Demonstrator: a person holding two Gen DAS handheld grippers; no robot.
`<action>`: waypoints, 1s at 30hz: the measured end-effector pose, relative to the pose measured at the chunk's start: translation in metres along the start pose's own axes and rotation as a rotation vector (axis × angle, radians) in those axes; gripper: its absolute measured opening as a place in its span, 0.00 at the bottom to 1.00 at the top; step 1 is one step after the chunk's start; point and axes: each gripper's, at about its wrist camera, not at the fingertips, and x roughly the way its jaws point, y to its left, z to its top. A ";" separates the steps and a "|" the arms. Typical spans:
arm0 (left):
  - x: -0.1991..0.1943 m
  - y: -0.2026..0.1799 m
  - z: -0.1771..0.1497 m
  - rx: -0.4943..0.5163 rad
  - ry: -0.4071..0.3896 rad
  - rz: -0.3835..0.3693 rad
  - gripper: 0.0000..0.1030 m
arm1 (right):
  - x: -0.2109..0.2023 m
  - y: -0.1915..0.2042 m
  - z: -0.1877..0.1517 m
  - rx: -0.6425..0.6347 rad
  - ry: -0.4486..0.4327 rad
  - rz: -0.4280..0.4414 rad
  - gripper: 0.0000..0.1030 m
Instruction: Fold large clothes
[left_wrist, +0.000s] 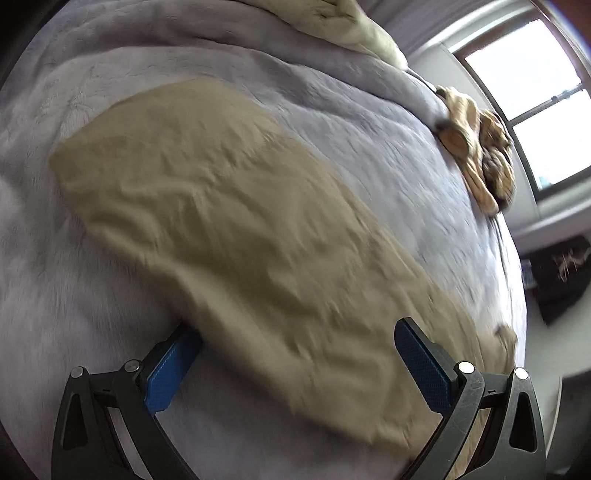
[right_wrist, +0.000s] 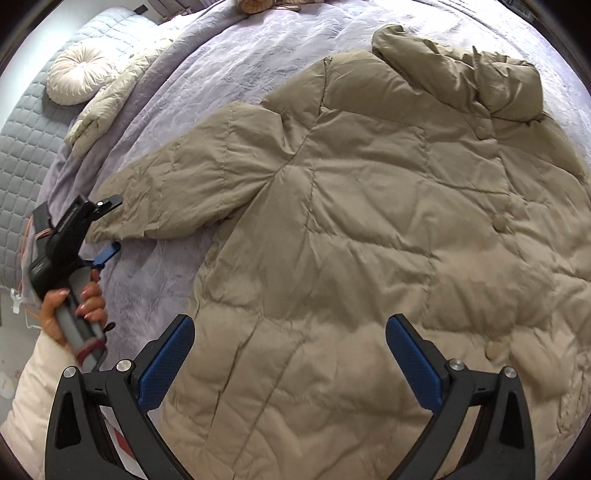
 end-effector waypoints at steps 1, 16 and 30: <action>0.003 0.000 0.006 -0.004 -0.017 0.014 1.00 | 0.001 0.001 0.003 -0.005 -0.011 0.005 1.00; -0.051 -0.038 0.048 0.135 -0.182 -0.128 0.08 | 0.041 0.035 0.084 -0.027 -0.165 0.147 0.51; -0.114 -0.210 -0.022 0.537 -0.191 -0.386 0.08 | 0.126 0.035 0.097 0.079 0.005 0.323 0.12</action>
